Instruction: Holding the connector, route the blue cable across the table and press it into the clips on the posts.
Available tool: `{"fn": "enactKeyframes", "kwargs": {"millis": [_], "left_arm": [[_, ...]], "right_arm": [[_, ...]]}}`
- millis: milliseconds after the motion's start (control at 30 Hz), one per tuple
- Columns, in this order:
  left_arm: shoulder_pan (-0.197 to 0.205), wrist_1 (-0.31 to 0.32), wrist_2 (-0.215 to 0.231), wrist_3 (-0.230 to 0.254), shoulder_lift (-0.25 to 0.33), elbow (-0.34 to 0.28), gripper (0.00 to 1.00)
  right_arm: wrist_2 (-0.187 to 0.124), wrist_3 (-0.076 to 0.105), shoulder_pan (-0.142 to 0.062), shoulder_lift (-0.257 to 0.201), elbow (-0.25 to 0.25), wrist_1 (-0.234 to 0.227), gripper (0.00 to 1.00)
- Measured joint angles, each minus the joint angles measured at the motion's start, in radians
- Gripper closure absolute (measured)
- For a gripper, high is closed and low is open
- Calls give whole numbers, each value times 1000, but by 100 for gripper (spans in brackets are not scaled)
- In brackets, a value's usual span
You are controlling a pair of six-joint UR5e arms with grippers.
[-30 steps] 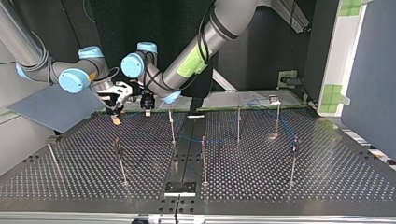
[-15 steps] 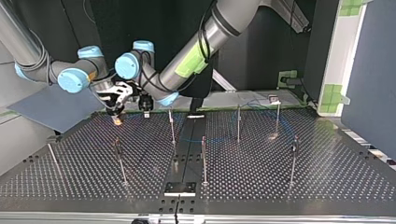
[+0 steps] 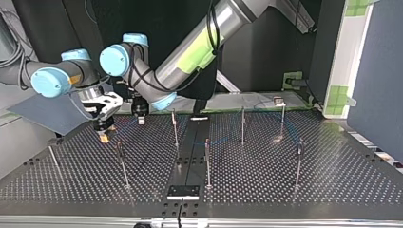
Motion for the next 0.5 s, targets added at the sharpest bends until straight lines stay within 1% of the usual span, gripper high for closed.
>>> {"fn": "enactKeyframes", "kwargs": {"millis": [100, 200, 367, 500], "left_arm": [[-11, -3, -7, 5, 23, 0, 100], [-21, -7, -9, 8, 46, -1, 100], [-37, -15, -31, 8, 62, -10, 100], [-45, -22, -52, 7, 64, -15, 100]], "right_arm": [[-1, 19, 3, -24, -5, 21, 100], [-1, 23, 7, -51, -7, 41, 100], [-1, 18, 13, -94, -8, 67, 100], [-1, 1, 20, -133, -10, 94, 100]]}}
